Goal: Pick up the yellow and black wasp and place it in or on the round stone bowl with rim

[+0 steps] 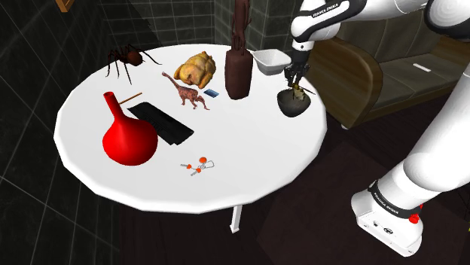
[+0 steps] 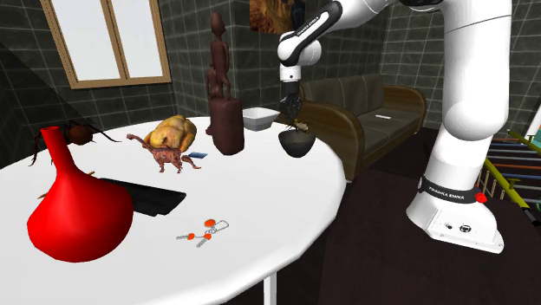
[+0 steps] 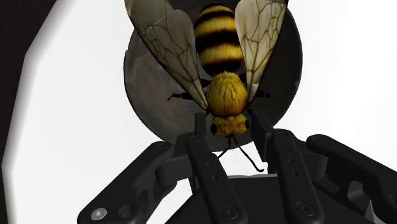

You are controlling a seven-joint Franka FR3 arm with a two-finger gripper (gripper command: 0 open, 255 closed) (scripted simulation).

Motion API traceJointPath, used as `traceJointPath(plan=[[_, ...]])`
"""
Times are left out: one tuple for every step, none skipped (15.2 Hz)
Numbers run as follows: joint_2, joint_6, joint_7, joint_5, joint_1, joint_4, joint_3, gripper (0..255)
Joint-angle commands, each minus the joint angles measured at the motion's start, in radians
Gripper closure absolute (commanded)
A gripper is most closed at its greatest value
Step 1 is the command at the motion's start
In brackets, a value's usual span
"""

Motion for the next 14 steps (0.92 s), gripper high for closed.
traceJointPath(plan=[[0.015,0.022,-0.001,0.002,0.000,-0.007,0.001,255],[0.021,0.034,-0.002,0.003,0.000,-0.012,0.001,255],[0.028,0.045,-0.003,0.004,-0.001,-0.017,0.001,255],[0.035,0.057,-0.003,0.005,-0.001,-0.022,0.002,255],[0.034,0.057,-0.003,0.005,-0.001,-0.022,0.002,255],[0.035,0.057,-0.003,0.005,-0.001,-0.022,0.002,255],[0.035,0.057,-0.003,0.005,-0.001,-0.022,0.002,255],[0.035,0.057,-0.003,0.005,-0.001,-0.022,0.002,255],[0.035,0.057,-0.003,0.005,-0.001,-0.022,0.002,255],[0.035,0.057,-0.003,0.005,-0.001,-0.022,0.002,255],[0.035,0.057,-0.003,0.005,-0.001,-0.022,0.002,255],[0.034,0.057,-0.003,0.005,-0.001,-0.022,0.002,0],[0.035,0.057,-0.003,0.005,-0.001,-0.022,0.002,0],[0.035,0.057,-0.003,0.005,-0.001,-0.022,0.002,0]])
